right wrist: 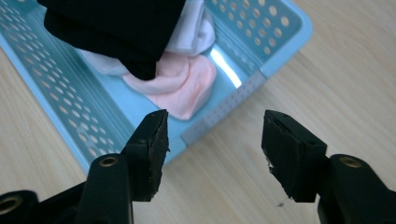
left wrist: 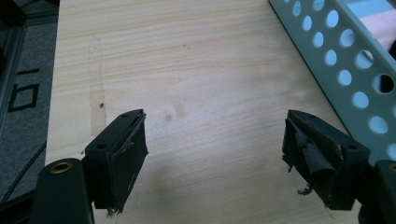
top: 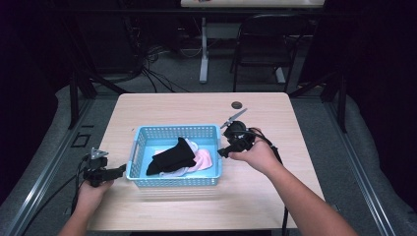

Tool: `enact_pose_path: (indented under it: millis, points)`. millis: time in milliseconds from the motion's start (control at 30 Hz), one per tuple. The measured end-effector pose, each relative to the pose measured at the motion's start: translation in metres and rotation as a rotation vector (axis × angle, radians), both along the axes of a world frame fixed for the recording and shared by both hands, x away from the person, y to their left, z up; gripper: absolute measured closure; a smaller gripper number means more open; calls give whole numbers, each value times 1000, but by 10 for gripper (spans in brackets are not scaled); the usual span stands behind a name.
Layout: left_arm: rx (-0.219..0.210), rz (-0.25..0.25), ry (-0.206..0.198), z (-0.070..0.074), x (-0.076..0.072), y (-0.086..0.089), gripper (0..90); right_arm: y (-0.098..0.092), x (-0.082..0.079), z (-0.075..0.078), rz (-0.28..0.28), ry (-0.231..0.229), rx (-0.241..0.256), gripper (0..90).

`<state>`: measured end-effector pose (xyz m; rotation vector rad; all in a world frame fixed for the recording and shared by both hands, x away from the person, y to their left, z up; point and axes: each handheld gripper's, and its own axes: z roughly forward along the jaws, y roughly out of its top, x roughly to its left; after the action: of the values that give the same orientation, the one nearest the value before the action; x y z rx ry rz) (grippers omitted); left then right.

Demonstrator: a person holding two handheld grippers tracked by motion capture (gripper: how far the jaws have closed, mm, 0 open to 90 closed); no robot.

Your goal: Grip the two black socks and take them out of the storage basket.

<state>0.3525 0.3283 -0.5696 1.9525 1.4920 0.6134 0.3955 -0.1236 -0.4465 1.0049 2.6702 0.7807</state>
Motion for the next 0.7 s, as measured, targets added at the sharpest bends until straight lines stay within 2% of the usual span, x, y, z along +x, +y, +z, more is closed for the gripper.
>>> enact_pose_path:
  millis: [33, 133, 167, 200, 233, 333, 367, 433, 467, 500, 567, 633, 700]
  points:
    - [-1, 0, -2, 0, 0, 0, 218, 9, 2, 1, 11, -15, -4, 358]
    - [-3, 0, -3, 0, 0, 0, 217, 20, 6, 1, 29, -2, -3, 325]
    - [-4, 3, -4, 0, 0, 0, 218, 28, 10, 1, 41, -10, -11, 313]
    - [-4, 3, -4, 0, 0, 0, 217, 28, 10, 1, 41, -10, -11, 313]
    - [-4, 3, -4, 0, 0, 1, 217, 40, 16, -2, 63, -21, -5, 319]
    - [-5, 1, -4, 1, 0, 1, 218, 48, 21, -4, 75, -31, -17, 367]
    - [-5, 0, -4, 1, 0, 1, 218, 57, 25, -7, 85, -30, -29, 406]
    - [-6, 0, -4, 1, 0, 1, 218, 62, 27, -9, 86, -34, -34, 422]
    - [-7, -1, -4, 1, 0, 1, 217, 65, 30, -11, 89, -25, -39, 462]
    - [-7, 0, -4, 1, 0, 1, 218, 69, 32, -13, 88, -9, -22, 478]
    - [-9, 0, -6, 1, 0, 1, 217, 75, 36, -18, 81, 8, -23, 504]
    - [-10, 0, -6, 1, 0, 1, 217, 80, 40, -23, 64, 42, 1, 512]
    - [-10, 0, -7, 1, 0, 1, 217, 87, 46, -29, 64, 70, -6, 527]
